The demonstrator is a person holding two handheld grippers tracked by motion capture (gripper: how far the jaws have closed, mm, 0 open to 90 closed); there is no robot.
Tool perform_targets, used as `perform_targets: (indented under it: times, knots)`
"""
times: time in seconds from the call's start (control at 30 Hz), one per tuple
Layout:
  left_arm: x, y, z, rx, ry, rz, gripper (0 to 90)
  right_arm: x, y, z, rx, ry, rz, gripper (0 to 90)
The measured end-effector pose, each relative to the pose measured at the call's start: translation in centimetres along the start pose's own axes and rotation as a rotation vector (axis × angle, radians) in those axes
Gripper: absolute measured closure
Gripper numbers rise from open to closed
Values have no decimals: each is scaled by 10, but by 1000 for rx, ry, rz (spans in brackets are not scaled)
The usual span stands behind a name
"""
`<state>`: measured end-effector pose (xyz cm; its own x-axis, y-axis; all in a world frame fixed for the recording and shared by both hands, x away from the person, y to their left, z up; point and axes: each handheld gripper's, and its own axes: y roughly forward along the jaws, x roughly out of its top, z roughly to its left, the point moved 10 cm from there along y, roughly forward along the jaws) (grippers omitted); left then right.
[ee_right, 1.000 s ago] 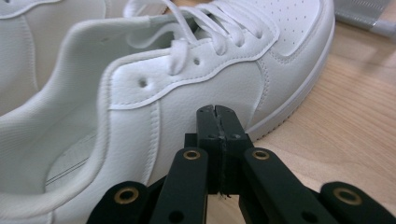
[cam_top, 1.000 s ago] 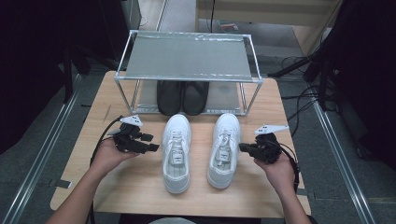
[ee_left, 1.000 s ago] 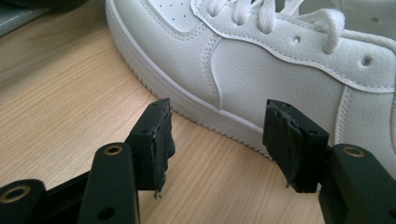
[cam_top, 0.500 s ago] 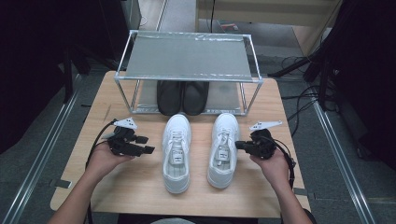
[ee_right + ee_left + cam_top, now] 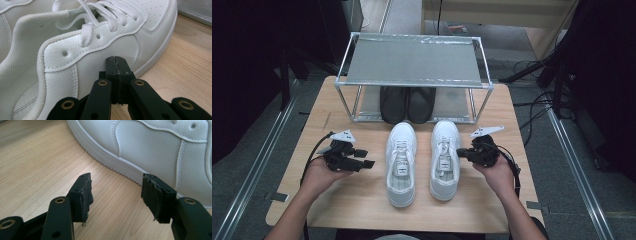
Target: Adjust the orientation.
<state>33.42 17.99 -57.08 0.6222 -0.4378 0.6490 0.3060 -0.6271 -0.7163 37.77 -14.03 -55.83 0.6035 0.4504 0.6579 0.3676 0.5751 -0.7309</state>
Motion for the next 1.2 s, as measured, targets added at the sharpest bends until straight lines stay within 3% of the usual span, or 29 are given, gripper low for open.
perform_targets:
  times: [0.17, 0.4, 0.57, 0.67, 0.93, 1.1, 1.2]
  knots:
    - [1, 2, -6, -36, -40, -11, 448, 3, 4, 2, 11, -5, 4, 900]
    - [3, 6, -10, -46, -38, -15, 552, 12, 11, -1, 17, -26, 5, 900]
    - [6, 10, -15, -81, -64, -10, 711, 18, 17, -5, 17, -22, 5, 900]
    - [7, 15, -19, -87, -44, 6, 760, 19, 17, -5, 12, -20, 2, 900]
    - [8, 28, -31, -93, 4, 37, 771, 24, 23, -1, 10, -41, 0, 900]
    - [8, 33, -33, -102, 4, 40, 803, 24, 23, 0, 9, -39, 7, 900]
    - [8, 33, -33, -97, 9, 40, 807, 24, 24, 4, 34, -42, 10, 900]
